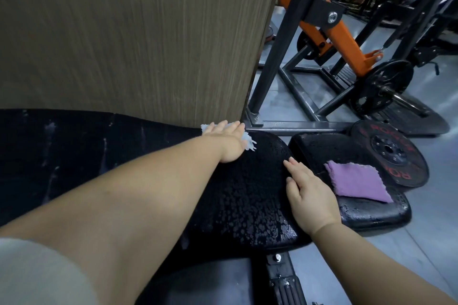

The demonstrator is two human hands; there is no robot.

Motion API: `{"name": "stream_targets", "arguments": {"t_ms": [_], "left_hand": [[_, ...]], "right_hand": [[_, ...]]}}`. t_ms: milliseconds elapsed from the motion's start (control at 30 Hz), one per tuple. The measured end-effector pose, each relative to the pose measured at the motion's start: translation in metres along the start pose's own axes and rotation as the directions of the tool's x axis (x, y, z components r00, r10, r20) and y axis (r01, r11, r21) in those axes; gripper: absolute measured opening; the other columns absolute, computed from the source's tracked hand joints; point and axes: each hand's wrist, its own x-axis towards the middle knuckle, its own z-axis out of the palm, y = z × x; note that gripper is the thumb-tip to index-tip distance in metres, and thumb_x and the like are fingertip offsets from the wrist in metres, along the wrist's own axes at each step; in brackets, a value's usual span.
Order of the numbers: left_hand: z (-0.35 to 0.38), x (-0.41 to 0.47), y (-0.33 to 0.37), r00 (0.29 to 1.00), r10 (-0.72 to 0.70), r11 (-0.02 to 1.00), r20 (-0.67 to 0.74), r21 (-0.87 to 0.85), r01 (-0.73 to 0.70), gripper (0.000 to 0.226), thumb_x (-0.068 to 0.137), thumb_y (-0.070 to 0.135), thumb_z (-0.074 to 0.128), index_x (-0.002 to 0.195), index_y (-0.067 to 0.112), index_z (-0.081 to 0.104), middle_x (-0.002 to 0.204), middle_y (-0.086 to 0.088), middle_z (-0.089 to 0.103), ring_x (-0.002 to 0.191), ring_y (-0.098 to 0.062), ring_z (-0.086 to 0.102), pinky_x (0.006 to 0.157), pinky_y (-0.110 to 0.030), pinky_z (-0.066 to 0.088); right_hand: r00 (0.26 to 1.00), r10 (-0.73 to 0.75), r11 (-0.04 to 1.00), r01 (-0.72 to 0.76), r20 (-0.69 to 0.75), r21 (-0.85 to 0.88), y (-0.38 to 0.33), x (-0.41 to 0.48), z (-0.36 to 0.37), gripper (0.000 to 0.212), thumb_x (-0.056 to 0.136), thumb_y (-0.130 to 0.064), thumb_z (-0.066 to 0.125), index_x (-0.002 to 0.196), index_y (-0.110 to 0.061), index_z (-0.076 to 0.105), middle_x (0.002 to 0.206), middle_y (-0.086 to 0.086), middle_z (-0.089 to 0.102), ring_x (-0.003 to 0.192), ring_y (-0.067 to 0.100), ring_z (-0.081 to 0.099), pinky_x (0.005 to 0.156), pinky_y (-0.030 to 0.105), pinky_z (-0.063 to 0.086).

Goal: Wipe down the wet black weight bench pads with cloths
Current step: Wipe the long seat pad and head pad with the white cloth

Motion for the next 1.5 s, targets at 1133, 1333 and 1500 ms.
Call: {"name": "stream_targets", "arguments": {"t_ms": [1133,1333,1500], "left_hand": [[0.071,-0.175,0.035,0.989,0.136,0.989,0.065,0.043,-0.139,0.059,0.105,0.042,0.012,0.153,0.023,-0.016,0.158,0.011,-0.027,0.143,-0.013,-0.03,0.117,-0.039,-0.019],[0.059,-0.149,0.028,0.994,0.102,0.995,0.033,0.017,-0.103,0.057,0.105,0.041,0.01,0.154,0.024,-0.014,0.159,0.012,-0.024,0.144,-0.013,-0.028,0.117,-0.038,-0.019],[0.043,-0.114,0.018,0.998,0.066,0.998,0.009,-0.008,-0.066,0.056,0.106,0.039,0.01,0.155,0.023,-0.012,0.16,0.011,-0.022,0.145,-0.014,-0.025,0.118,-0.039,-0.017]], "right_hand": [[0.989,-0.032,0.964,0.07,0.147,-0.257,-0.047,-0.035,0.003,0.052,0.103,-0.032,0.026,0.152,-0.015,0.023,0.16,-0.001,0.017,0.148,0.015,0.008,0.12,0.031,0.004],[0.981,-0.135,0.937,0.172,0.139,-0.303,-0.048,-0.034,0.004,0.058,0.099,-0.038,0.014,0.151,-0.015,0.026,0.159,-0.002,0.019,0.148,0.014,0.006,0.12,0.026,0.0],[0.926,-0.307,0.901,0.358,0.221,-0.245,-0.046,-0.029,0.005,0.088,0.077,-0.05,-0.007,0.149,-0.014,0.029,0.157,-0.001,0.024,0.147,0.013,0.012,0.113,0.018,-0.008]]}}
